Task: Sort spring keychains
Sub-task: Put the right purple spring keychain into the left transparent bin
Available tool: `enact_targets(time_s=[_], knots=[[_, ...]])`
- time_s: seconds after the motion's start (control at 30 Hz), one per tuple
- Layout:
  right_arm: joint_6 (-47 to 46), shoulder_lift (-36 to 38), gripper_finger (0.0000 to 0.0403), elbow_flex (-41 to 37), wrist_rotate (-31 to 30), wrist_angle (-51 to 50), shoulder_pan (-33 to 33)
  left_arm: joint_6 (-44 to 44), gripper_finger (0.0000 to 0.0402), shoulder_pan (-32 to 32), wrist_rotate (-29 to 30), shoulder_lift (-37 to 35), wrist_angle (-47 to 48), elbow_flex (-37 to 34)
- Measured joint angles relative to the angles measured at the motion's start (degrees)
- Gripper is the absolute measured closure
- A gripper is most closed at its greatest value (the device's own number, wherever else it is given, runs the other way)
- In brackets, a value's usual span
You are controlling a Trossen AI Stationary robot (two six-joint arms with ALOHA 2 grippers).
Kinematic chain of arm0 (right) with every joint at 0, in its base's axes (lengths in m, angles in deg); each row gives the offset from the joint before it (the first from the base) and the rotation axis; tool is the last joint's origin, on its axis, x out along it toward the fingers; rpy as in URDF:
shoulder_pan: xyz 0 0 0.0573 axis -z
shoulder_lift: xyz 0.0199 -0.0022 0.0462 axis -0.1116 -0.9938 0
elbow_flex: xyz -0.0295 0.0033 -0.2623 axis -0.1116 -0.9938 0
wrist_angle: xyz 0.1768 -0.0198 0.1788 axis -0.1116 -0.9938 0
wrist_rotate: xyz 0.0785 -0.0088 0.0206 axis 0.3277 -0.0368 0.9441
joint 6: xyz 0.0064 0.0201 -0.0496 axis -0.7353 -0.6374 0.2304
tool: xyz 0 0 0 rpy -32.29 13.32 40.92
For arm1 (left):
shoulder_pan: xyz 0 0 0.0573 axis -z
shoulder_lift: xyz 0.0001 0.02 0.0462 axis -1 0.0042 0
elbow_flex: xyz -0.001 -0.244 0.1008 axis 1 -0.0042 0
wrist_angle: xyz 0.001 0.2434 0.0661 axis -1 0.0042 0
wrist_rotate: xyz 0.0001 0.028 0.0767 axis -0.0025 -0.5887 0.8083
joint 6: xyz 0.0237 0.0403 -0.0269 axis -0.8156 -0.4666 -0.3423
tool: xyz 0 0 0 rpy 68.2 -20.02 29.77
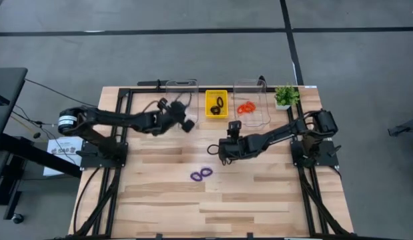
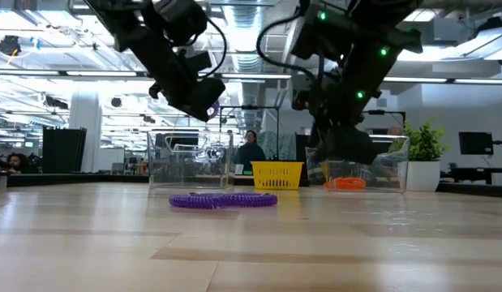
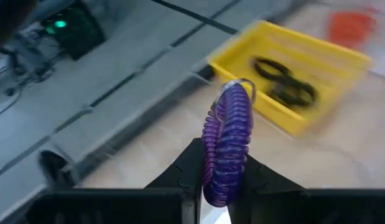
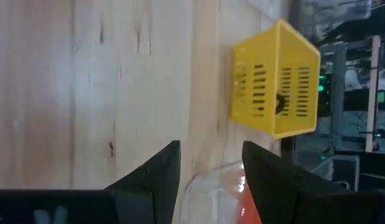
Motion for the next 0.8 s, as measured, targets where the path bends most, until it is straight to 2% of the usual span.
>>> enact_targets(time_s=[0.1, 0.2, 0.3, 0.43, 0.5, 0.63, 0.8], knots=[[1.63, 0.0, 0.0236, -1.62, 0.34, 1.39, 1.24, -2.47, 0.0359, -6.18, -3.61, -0.3, -3.73, 0.0], [2.61, 0.0, 0.0236, -2.72, 0.44, 3.13, 2.65, -2.4, 0.0361, -13.92, -15.84, -0.77, -5.13, 0.04], [3.06, 0.02, 0.0238, -2.72, 0.44, 3.74, 3.87, 1.37, 0.0362, -21.84, -28.14, -0.76, -5.42, 0.22], [4.25, 0.02, 0.0238, -2.72, 3.73, 6.81, 4.9, 4.84, 0.0362, -28.87, -37.25, -0.08, -5.12, 0.22], [5.27, 0.02, 0.0237, -2.72, 7.64, 8.77, 5.64, 5.86, 0.0362, -30.21, -39.27, 0.67, -5.33, 0.22], [5.99, 0.02, 0.0237, -2.72, 14.38, 10.42, 7.24, 6.03, 0.0361, -30.43, -39.67, 2.83, -5.89, 0.22], [5.03, 0.02, 0.0239, -2.72, 15.54, 10.31, 8.16, 4.86, 0.0354, -30.13, -39.72, 5.86, -6.06, 0.22]])
